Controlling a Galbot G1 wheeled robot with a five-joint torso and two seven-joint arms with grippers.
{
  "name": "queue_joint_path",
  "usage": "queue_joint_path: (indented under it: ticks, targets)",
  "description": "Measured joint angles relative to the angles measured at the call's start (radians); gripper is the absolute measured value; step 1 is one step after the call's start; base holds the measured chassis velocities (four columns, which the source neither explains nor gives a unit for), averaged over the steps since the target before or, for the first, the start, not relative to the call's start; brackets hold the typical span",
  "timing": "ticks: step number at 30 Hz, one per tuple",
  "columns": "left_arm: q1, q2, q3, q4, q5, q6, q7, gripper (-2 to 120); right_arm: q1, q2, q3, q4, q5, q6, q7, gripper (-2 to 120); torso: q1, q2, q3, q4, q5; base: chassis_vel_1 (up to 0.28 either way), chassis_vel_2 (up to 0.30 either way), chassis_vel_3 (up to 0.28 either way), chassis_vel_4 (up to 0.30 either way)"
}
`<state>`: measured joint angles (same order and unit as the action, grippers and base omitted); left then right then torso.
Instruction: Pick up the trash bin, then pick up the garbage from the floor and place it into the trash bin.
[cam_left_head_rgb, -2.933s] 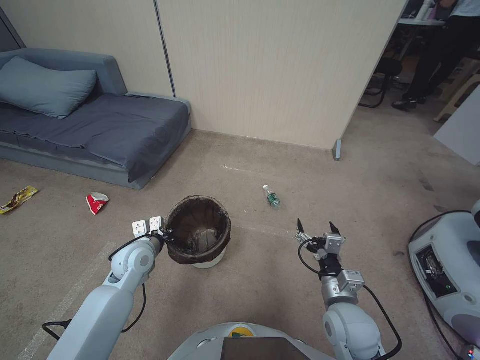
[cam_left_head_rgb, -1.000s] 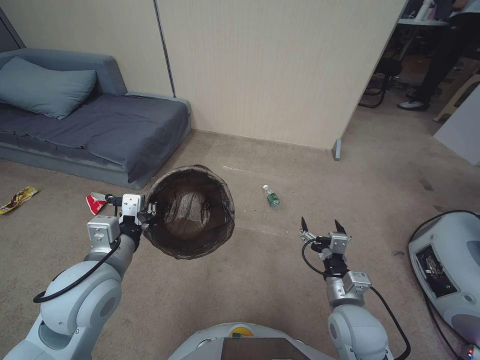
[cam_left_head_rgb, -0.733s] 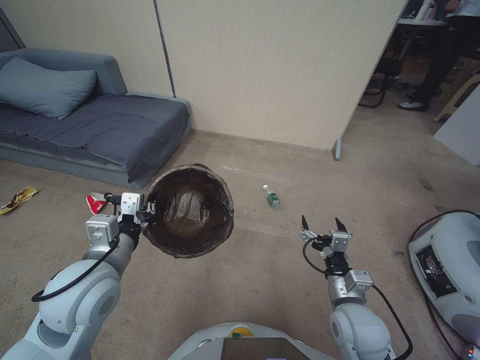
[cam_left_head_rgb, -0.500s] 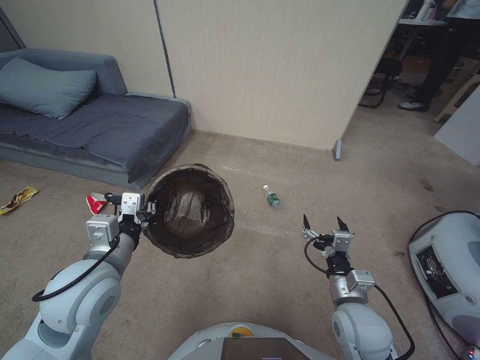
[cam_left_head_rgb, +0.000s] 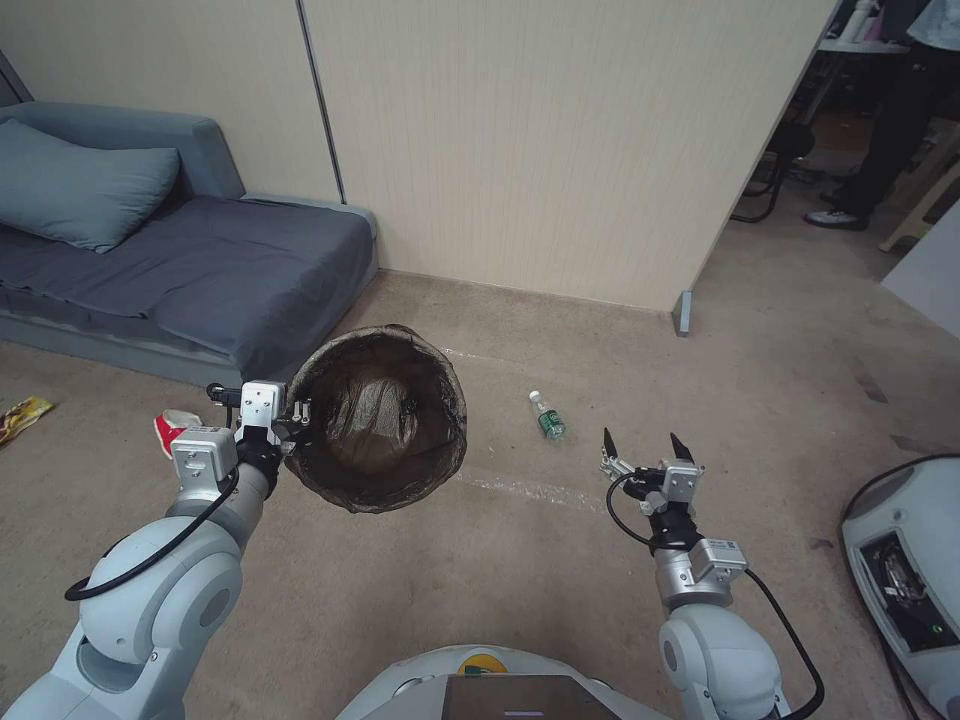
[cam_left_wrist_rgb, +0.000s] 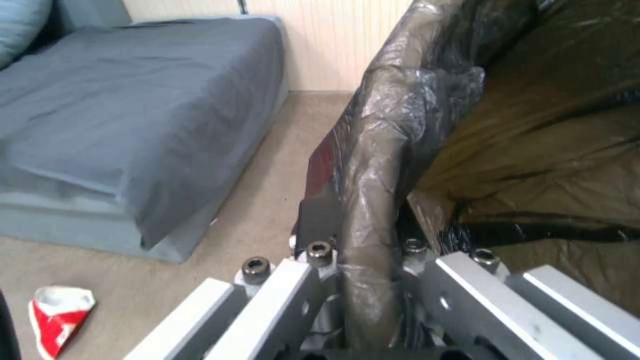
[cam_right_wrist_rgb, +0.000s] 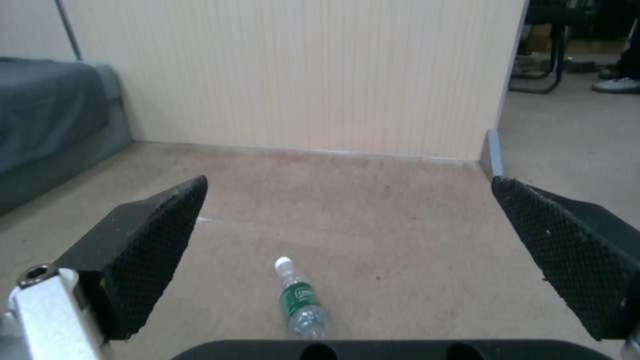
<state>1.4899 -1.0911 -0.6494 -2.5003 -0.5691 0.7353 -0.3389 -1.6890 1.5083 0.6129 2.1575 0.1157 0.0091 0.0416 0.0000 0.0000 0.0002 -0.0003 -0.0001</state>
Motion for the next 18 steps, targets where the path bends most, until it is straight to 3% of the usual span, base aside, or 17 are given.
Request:
queue_joint_path:
  ticks: [18]
  targets:
    - [-0.008,0.002,-0.001,0.000,0.003,0.000,0.003,0,0.003,0.001,0.001,-0.013,-0.004,0.001,0.000,100,0.000,0.000,0.000,0.0002,0.0001,-0.117,0.120,0.114,-0.107]
